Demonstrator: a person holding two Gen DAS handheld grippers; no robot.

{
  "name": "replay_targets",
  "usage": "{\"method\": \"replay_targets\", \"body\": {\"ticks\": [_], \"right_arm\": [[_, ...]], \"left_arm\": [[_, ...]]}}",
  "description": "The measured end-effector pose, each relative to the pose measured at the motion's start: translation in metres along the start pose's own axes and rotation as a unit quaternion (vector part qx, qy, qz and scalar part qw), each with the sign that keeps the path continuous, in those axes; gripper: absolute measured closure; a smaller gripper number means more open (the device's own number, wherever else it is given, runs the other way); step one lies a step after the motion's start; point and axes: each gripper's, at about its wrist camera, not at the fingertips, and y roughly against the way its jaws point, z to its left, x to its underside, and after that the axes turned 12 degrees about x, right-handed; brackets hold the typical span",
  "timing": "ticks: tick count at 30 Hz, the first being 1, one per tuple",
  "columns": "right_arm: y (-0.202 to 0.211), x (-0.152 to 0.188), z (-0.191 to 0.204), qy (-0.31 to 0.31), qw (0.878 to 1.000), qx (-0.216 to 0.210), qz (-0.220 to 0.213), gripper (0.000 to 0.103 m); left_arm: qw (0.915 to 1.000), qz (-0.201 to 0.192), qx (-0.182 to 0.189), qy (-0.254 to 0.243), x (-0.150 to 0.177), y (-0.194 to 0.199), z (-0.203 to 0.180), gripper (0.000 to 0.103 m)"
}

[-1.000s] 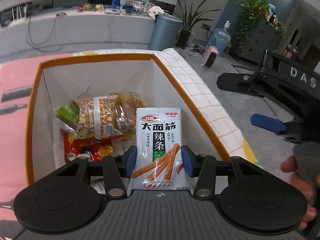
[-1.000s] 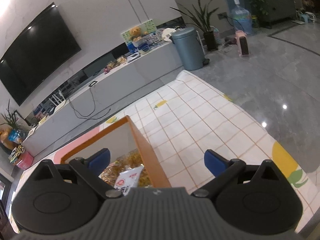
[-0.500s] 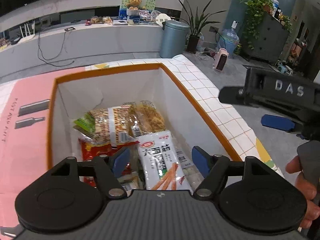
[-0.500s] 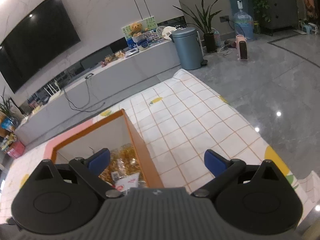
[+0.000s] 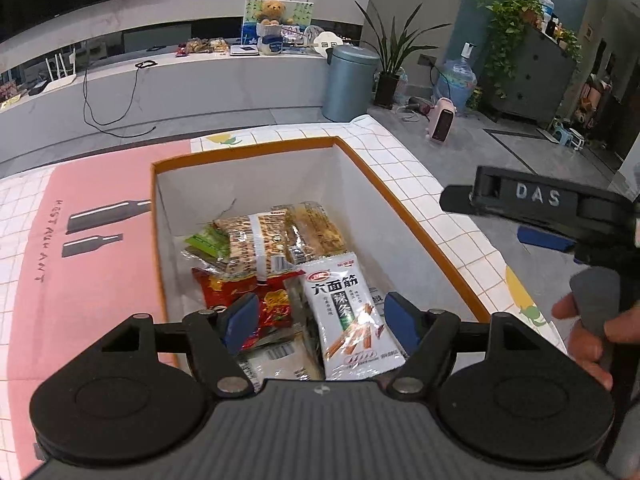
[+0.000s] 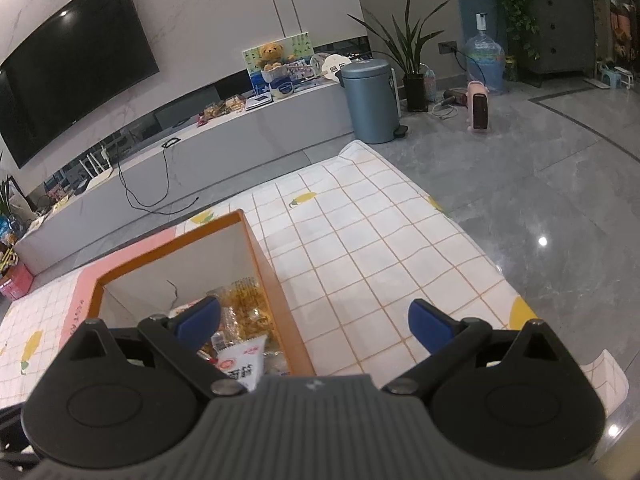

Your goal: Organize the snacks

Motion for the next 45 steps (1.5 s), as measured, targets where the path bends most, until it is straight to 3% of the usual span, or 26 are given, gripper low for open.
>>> {"method": "replay_targets", "body": {"ticks": [4,10,16,19,22,28,32,36,39,41,44,45], "right_arm": [[0.01,0.003,0.011,0.012,1.0,-0.013,-0.008,0.003],[0.038,0.009,0.022,0.011,1.0,0.014,-0.02,0.003],[0.065,0.019,0.029,-0.022,0.999,0.017,0.043,0.003],[0.081,0.035,0.033,-0.008,0.999,0.0,0.054,0.003],[0.097,0.053,0.038,0.023,0.998,0.011,0.054,0.003],[0.106,0.086,0.033,0.047,0.997,0.051,0.026,0.003],[0.104,0.101,0.019,0.028,0.999,0.042,-0.01,0.003],[0.103,0.107,0.014,0.032,0.996,0.056,-0.061,0.003],[0.097,0.108,0.015,0.038,0.995,0.057,-0.074,0.004],[0.091,0.108,0.018,0.047,0.995,0.047,-0.073,0.005],[0.08,0.105,0.025,0.066,0.995,0.02,-0.067,0.021],[0.076,0.103,0.027,0.075,0.995,0.008,-0.066,0.036]], "left_arm": [[0.9999,-0.006,-0.012,-0.009,0.001,0.017,0.002,0.019],[0.9994,0.001,-0.034,-0.003,0.01,0.049,0.012,0.019],[0.9988,-0.019,-0.044,-0.003,0.019,0.083,0.017,0.017],[0.9984,-0.025,-0.05,-0.003,0.021,0.096,0.016,0.016],[0.9987,-0.034,-0.038,-0.008,0.026,0.111,0.015,0.015],[0.9979,-0.057,-0.03,-0.011,0.044,0.126,0.022,0.014],[0.9989,-0.046,-0.01,0.002,0.059,0.124,0.033,0.014],[0.9989,-0.043,0.011,0.017,0.069,0.11,0.043,0.014],[0.9991,-0.035,0.01,0.022,0.072,0.093,0.047,0.014],[0.9993,-0.034,0.003,0.018,0.073,0.083,0.046,0.014],[0.9995,-0.028,-0.002,0.014,0.075,0.073,0.049,0.014],[0.9995,-0.026,-0.001,0.016,0.075,0.071,0.051,0.014]]}}
